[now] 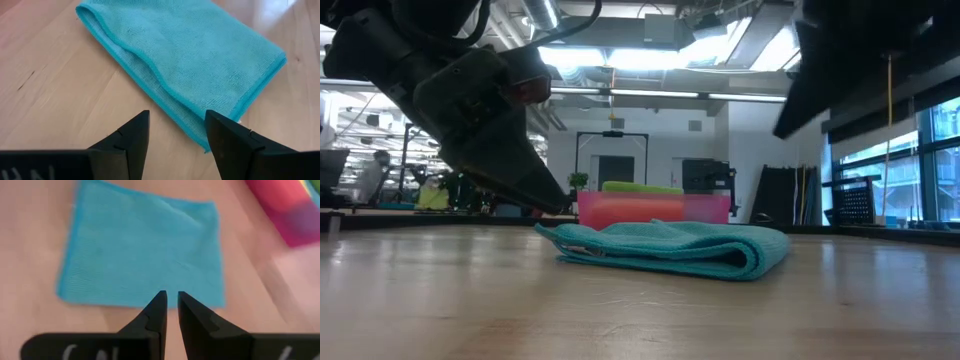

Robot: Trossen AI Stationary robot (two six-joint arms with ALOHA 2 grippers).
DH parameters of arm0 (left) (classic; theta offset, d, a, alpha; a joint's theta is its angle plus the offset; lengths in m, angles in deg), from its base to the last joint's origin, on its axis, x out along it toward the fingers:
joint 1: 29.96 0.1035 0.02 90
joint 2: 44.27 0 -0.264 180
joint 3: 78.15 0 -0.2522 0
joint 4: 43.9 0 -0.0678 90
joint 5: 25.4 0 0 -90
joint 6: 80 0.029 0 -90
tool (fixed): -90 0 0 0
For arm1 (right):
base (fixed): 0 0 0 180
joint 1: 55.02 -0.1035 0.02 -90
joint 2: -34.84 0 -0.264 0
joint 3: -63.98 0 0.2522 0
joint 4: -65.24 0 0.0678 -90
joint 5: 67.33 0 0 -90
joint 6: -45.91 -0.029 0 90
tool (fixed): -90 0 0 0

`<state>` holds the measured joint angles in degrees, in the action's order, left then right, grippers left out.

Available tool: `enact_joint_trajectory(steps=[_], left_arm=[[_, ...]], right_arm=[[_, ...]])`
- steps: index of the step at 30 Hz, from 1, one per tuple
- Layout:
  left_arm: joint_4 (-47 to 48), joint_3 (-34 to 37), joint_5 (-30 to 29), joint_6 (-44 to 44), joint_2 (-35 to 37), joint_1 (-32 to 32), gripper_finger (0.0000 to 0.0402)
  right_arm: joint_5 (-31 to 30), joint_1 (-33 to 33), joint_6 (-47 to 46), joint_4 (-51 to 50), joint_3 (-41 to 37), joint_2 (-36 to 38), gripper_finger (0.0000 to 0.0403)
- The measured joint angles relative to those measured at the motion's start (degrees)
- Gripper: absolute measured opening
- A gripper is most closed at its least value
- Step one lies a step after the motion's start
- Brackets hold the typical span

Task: Roll microfiber towels into tight, uniform cylinder then place into a basket
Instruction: Roll the blue microfiber cloth

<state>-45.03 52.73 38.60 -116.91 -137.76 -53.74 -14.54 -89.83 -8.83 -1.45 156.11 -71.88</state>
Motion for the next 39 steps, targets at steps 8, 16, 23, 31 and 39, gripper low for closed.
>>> enact_joint_trajectory(steps=[8,16,23,31,39], left_arm=[[-5.0,-0.6,3.5,4.1,0.4,-0.9,0.0183],[-4.9,-3.1,3.6,7.5,0.4,-1.4,0.0183],[-4.8,-3.4,3.6,7.5,0.4,-1.5,0.0182],[-4.8,-3.4,3.6,7.7,0.4,-1.7,0.0182],[-4.9,-3.3,3.0,8.1,0.4,-1.7,0.0182]], right_arm=[[1.6,-0.6,11.0,13.7,0.0,0.0,0.0056],[2.3,-3.2,21.5,24.4,0.0,-1.0,0.0119],[4.5,-3.2,31.5,29.6,0.0,-9.4,0.0190],[1.9,-3.4,31.0,18.3,0.0,-11.4,0.0203],[3.2,-3.4,39.8,22.0,0.0,-14.0,0.0196]])
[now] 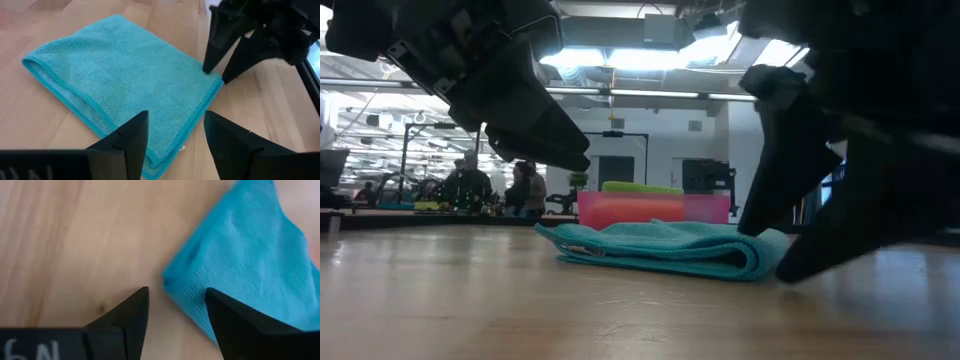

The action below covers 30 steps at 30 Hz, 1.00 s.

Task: Roll microfiber towels into tight, uniform cylinder then place into a basket
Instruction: Roll the blue microfiber cloth

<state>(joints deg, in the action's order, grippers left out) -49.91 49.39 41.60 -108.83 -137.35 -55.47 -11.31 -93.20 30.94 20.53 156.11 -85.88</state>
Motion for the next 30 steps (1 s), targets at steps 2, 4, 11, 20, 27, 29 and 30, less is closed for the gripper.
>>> enact_joint_trajectory(steps=[2,4,11,20,27,29,30], left_arm=[[0.0,0.0,0.0,0.0,0.0,0.0,0.0182],[0.0,0.0,0.0,-0.3,0.0,0.0,0.0182],[0.0,0.0,0.0,-0.4,0.0,0.0,0.0182],[0.0,0.0,0.0,-0.4,0.0,0.0,0.0182],[0.0,0.0,0.0,0.1,0.0,0.0,0.0182],[0.0,0.0,0.0,0.8,0.0,0.0,0.0182],[0.0,0.0,0.0,1.0,0.0,0.0,0.0182]], right_arm=[[-0.5,-0.1,3.2,1.1,0.1,-1.2,0.0196],[-1.8,-0.2,4.5,1.3,0.2,-2.3,0.0196],[-4.4,-0.2,3.4,0.7,0.2,-3.2,0.0193],[-5.2,0.2,3.2,1.4,0.2,-3.5,0.0114],[-5.2,0.5,2.6,1.5,0.0,-3.6,0.0049],[-5.2,0.9,0.8,1.4,0.0,-3.6,0.0031],[-5.3,1.0,-0.2,1.3,0.0,-3.6,0.0022]])
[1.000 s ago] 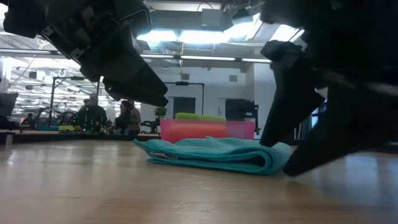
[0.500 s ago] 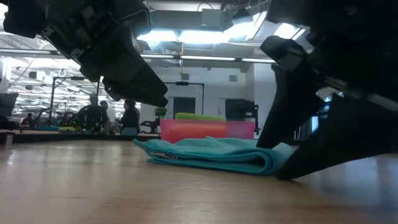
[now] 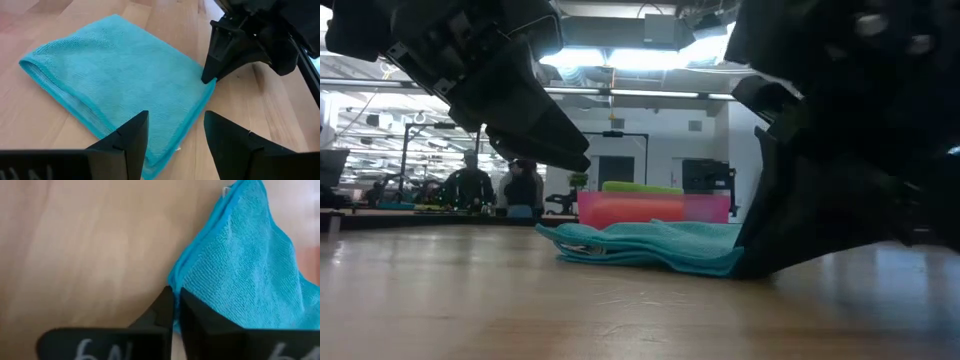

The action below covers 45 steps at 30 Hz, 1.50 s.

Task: Roll microfiber towels into tight, uniform cylinder then place into a basket
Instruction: Roll the blue microfiber cloth

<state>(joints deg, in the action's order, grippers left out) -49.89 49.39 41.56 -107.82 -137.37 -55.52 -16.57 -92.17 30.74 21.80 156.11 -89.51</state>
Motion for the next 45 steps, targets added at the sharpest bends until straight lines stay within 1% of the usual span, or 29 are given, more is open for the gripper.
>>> enact_joint_trajectory(steps=[2,8,11,16,21,25,32,45], left_arm=[[0.0,0.0,0.0,0.4,0.0,0.0,0.0182],[0.3,0.0,3.4,2.0,0.0,-0.5,0.0182],[0.0,0.0,2.3,3.0,0.0,-0.7,0.0182],[-0.2,-0.6,2.0,6.7,-0.1,-1.8,0.0182],[-0.6,-2.1,0.4,12.9,-0.1,-3.8,0.0182],[-0.5,-2.4,-0.9,15.3,-0.1,-5.3,0.0183],[-0.5,-2.4,-1.4,16.2,-0.1,-5.6,0.0188],[-0.3,-2.4,-1.5,16.1,-0.4,-5.6,0.0189]], right_arm=[[-0.2,0.2,-2.0,0.0,-0.1,0.3,0.0010],[0.1,0.8,-9.2,-1.1,-0.4,4.0,0.0007],[-1.3,0.7,-11.5,-2.5,-0.2,6.2,0.0005],[-2.5,0.7,-13.8,-3.8,-0.3,6.7,0.0005],[-1.7,0.9,-16.6,-3.8,-0.2,6.8,0.0004],[-1.7,1.2,-19.1,-3.7,-0.1,7.1,0.0004],[-0.5,1.7,-20.3,-3.1,-0.1,7.1,0.0003],[2.4,2.1,-18.7,-0.9,-0.1,7.2,0.0002]])
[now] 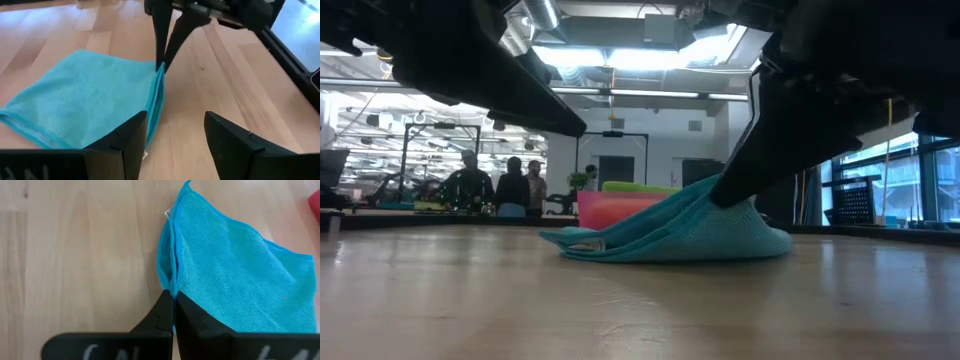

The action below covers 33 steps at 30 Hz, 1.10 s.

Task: Roll microfiber towels into tight, uniform cylinder then place into a basket
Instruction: Roll the blue microfiber cloth

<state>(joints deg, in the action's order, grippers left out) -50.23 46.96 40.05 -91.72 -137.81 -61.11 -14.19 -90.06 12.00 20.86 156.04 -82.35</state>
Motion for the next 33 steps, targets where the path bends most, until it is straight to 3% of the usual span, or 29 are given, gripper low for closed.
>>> enact_joint_trajectory(steps=[3,7,16,20,33], left_arm=[[-0.1,0.0,0.0,-0.1,0.0,0.0,0.0189],[-0.1,0.0,0.4,-0.6,0.0,0.0,0.0189],[-0.2,0.0,3.2,-0.2,0.0,-0.1,0.0189],[-0.4,0.0,3.2,-0.8,0.0,0.1,0.0189],[-7.2,0.0,3.2,-0.1,-3.0,0.1,0.0268]], right_arm=[[2.2,0.1,2.3,3.8,-0.4,0.0,0.0002],[6.4,0.8,6.1,16.3,-5.4,1.8,0.0002],[9.5,1.9,5.4,45.6,-27.4,14.2,0.0002],[8.7,1.9,3.7,54.0,-34.1,17.4,0.0002],[6.5,2.6,-0.9,56.6,-37.3,17.8,0.0002]])
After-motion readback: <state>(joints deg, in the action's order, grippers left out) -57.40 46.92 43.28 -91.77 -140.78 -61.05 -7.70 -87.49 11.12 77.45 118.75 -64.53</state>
